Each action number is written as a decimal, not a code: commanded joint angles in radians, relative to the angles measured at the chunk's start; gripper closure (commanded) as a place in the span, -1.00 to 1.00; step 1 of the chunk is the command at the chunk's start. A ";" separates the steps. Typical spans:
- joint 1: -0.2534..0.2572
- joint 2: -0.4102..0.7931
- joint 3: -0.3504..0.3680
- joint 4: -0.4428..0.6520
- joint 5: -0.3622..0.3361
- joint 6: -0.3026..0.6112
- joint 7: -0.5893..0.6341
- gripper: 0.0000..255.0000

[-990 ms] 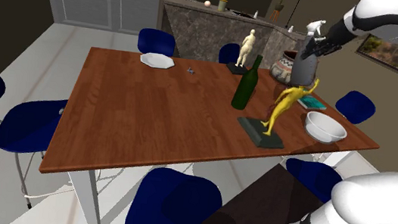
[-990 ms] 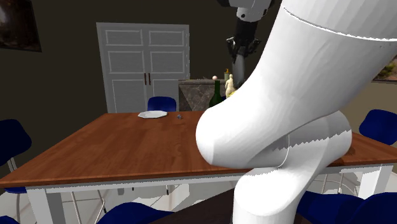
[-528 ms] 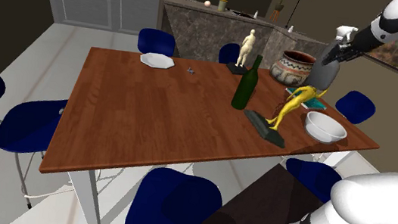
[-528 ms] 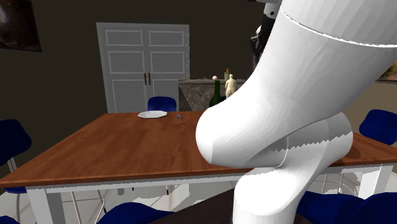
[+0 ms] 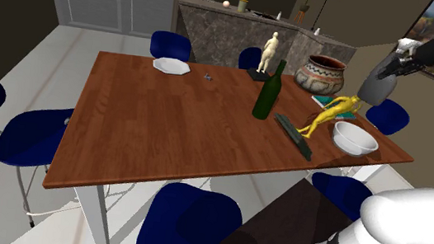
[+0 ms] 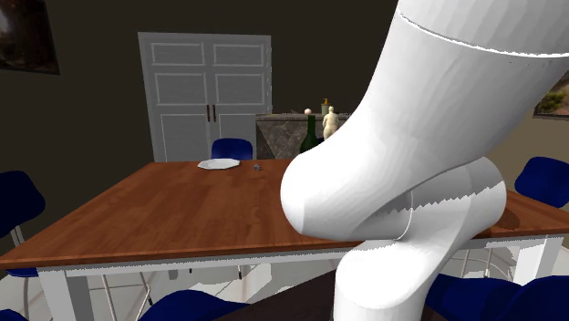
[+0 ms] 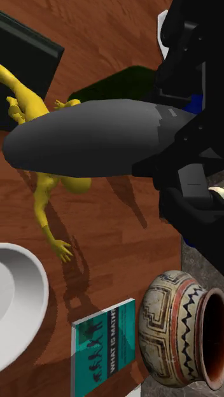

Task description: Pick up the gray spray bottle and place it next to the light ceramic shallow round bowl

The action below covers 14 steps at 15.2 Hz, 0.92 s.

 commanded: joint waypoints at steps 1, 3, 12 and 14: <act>0.005 0.020 -0.051 0.031 0.007 -0.013 -0.053 1.00; 0.013 0.044 -0.106 0.069 0.018 -0.031 -0.107 1.00; 0.021 0.063 -0.173 0.012 0.032 0.041 -0.177 1.00; 0.021 0.064 -0.180 -0.013 0.033 0.066 -0.185 1.00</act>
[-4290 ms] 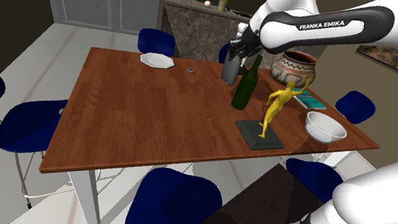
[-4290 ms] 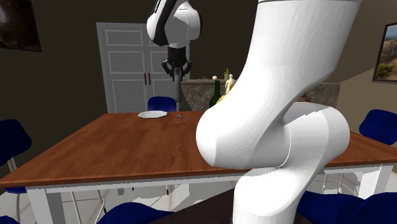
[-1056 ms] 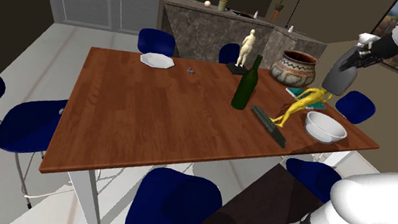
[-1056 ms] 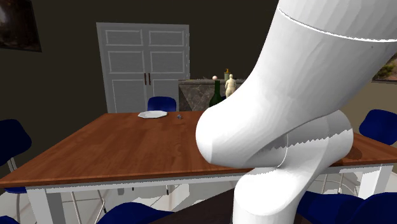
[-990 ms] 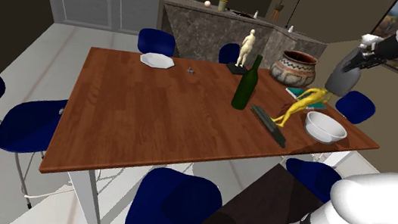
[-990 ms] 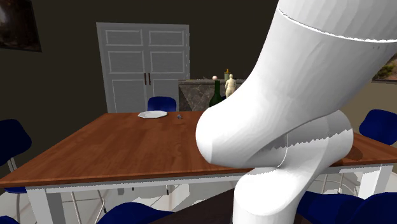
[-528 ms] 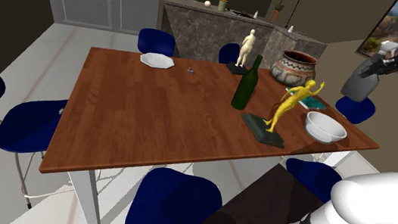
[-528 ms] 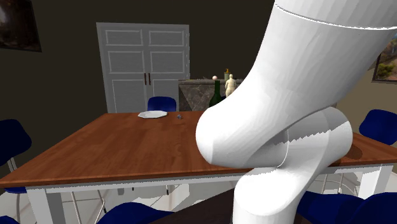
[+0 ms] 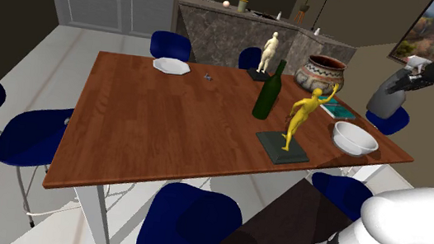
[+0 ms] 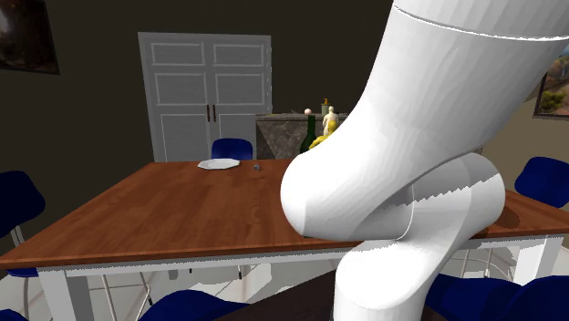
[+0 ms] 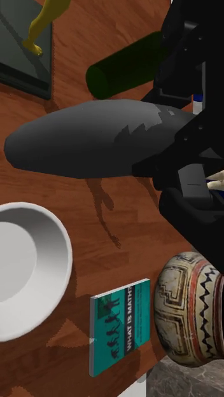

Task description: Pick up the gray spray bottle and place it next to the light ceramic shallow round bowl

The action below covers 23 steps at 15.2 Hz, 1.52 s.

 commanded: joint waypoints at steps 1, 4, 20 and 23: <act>-0.001 -0.001 -0.007 -0.028 0.001 0.027 -0.009 1.00; 0.002 0.002 -0.018 -0.063 0.004 0.065 -0.022 1.00; 0.051 0.056 -0.113 -0.221 0.055 0.272 -0.120 1.00; 0.070 0.072 -0.139 -0.244 0.074 0.311 -0.146 1.00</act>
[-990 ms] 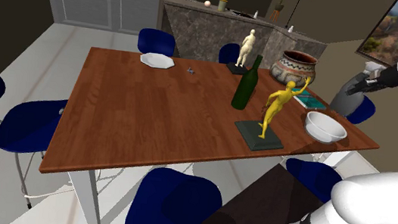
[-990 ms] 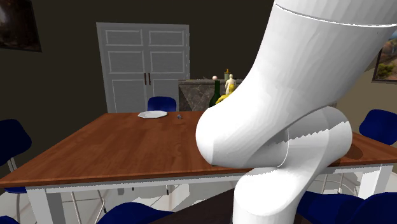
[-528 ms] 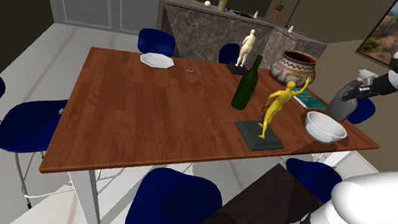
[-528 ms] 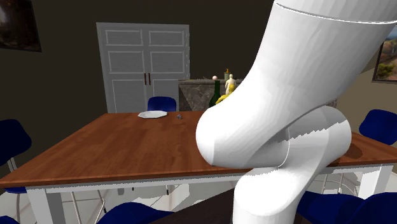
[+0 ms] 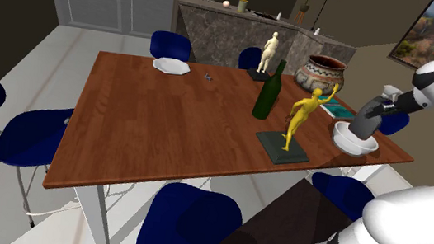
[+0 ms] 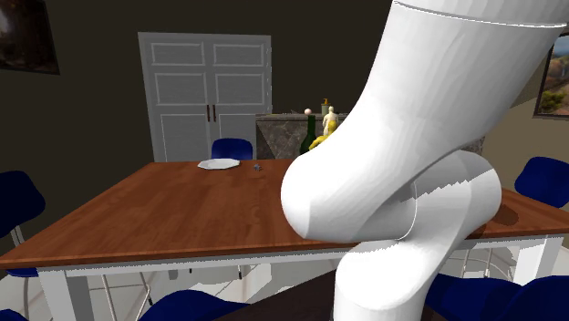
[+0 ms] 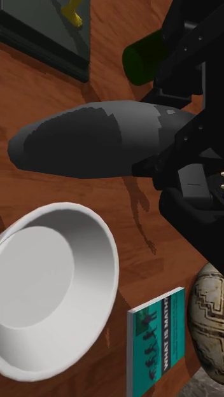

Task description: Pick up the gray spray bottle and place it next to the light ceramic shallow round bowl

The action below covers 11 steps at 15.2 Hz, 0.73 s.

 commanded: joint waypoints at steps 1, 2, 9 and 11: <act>0.014 0.011 -0.020 -0.017 0.013 0.028 -0.020 1.00; 0.022 0.017 -0.030 -0.024 0.021 0.041 -0.029 1.00; 0.099 0.065 -0.116 -0.068 0.088 0.132 -0.107 1.00; 0.130 0.080 -0.148 -0.078 0.113 0.158 -0.134 1.00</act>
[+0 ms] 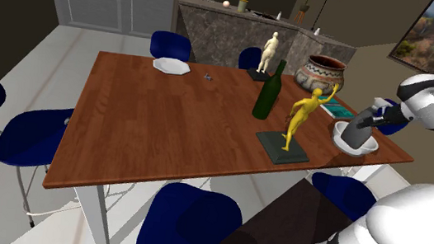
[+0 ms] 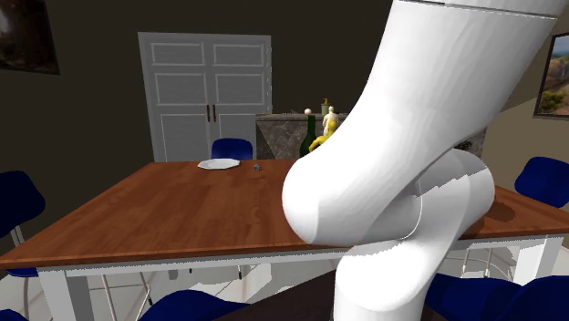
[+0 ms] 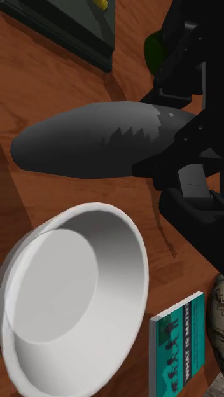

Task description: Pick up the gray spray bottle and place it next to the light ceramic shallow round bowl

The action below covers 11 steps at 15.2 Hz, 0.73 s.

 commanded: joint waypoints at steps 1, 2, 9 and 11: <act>0.040 0.020 -0.039 -0.007 0.032 0.028 -0.033 1.00; 0.058 0.028 -0.058 -0.012 0.046 0.041 -0.047 1.00; 0.236 0.080 -0.230 -0.033 0.170 0.125 -0.171 1.00; 0.307 0.093 -0.297 -0.037 0.211 0.148 -0.211 1.00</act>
